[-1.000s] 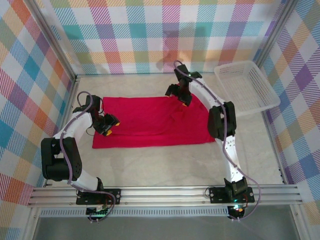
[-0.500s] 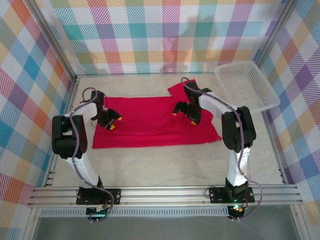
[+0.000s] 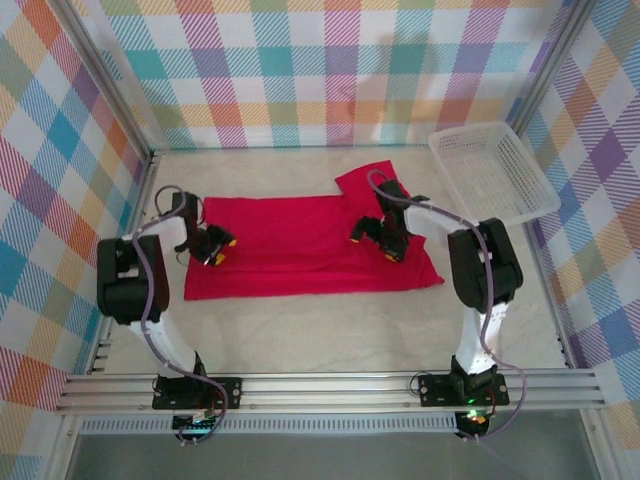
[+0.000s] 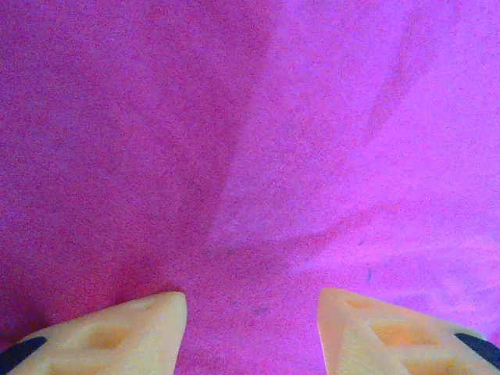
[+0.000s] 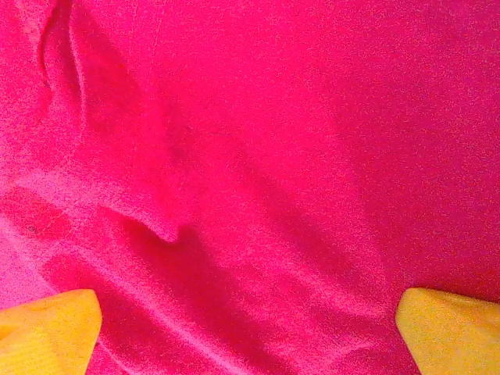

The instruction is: Fold the inside-out t-shirt

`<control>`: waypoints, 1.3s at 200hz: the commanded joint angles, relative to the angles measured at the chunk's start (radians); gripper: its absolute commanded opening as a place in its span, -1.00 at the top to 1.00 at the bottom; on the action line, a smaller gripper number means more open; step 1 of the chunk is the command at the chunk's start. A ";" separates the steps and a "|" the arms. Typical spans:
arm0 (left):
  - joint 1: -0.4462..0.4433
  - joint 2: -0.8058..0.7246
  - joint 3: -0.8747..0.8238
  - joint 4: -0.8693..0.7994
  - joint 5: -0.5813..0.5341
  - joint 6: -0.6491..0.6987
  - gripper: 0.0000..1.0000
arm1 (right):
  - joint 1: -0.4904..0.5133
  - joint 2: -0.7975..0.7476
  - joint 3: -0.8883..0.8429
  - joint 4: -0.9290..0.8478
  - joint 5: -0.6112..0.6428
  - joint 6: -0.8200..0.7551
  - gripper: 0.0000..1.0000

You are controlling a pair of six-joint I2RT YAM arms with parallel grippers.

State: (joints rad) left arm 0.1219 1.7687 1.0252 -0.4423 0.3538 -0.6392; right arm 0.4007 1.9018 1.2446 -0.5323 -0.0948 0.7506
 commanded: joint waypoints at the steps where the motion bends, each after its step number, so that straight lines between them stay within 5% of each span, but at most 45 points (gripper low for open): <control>1: 0.023 -0.108 -0.133 -0.098 -0.067 0.010 -0.02 | 0.014 -0.041 -0.201 -0.085 0.015 0.044 -0.99; 49: 0.015 -0.202 -0.043 -0.237 -0.059 0.055 -0.04 | 0.018 -0.144 -0.190 -0.089 -0.008 0.064 -1.00; 118: 0.010 -0.533 -0.106 -0.445 -0.305 0.042 -0.05 | 0.024 -0.168 -0.030 -0.149 0.016 0.056 -0.99; 166: 0.015 -0.423 -0.148 -0.378 -0.273 0.023 0.21 | 0.024 -0.172 -0.011 -0.145 0.006 0.059 -0.99; 218: 0.014 -0.344 -0.162 -0.333 -0.315 0.006 0.24 | 0.023 -0.146 0.014 -0.155 0.006 0.047 -0.99; 260: 0.014 -0.266 -0.140 -0.299 -0.316 0.006 0.78 | 0.023 -0.118 0.041 -0.158 -0.006 0.041 -1.00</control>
State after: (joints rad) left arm 0.1333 1.4689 0.8753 -0.7601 0.0578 -0.6273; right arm 0.4202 1.7554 1.2594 -0.6643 -0.0891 0.7994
